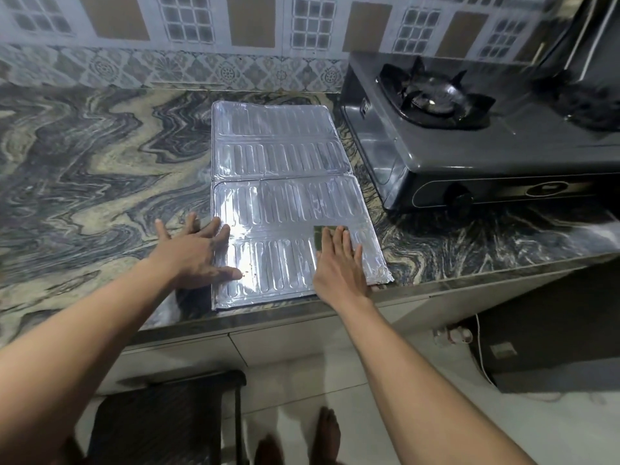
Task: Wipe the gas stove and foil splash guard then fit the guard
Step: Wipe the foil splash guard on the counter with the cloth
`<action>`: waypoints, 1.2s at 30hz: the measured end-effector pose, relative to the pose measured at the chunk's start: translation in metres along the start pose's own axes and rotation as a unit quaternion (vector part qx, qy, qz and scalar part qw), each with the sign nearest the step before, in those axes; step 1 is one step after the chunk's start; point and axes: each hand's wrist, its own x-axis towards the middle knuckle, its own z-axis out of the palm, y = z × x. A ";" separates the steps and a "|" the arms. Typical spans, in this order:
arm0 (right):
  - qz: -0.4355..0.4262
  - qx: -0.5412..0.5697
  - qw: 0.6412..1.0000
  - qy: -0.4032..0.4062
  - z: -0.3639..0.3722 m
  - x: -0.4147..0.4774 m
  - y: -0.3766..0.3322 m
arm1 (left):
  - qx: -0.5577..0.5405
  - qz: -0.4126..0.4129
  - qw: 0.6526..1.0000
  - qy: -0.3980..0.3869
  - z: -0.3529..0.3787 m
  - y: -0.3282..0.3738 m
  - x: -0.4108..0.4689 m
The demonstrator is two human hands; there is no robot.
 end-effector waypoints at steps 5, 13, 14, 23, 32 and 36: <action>-0.016 0.004 1.000 -0.014 0.001 -0.004 -0.011 | -0.011 0.001 1.000 -0.001 0.000 0.001 0.000; -0.013 0.003 1.000 -0.025 -0.001 -0.004 -0.009 | -0.018 0.029 0.999 0.028 0.006 -0.010 -0.012; -0.013 0.004 1.000 -0.023 -0.002 -0.004 -0.009 | -0.008 0.042 0.999 0.031 0.005 -0.012 -0.014; -0.011 0.022 1.000 -0.017 -0.003 -0.002 -0.014 | -0.003 0.062 0.998 0.016 0.008 -0.014 -0.022; -0.185 0.023 0.982 -0.010 0.019 0.006 -0.072 | -0.014 0.027 1.000 0.008 0.007 -0.011 -0.024; -0.245 0.019 0.969 -0.033 0.020 0.011 -0.085 | -0.039 -0.011 0.999 -0.005 0.010 -0.012 -0.025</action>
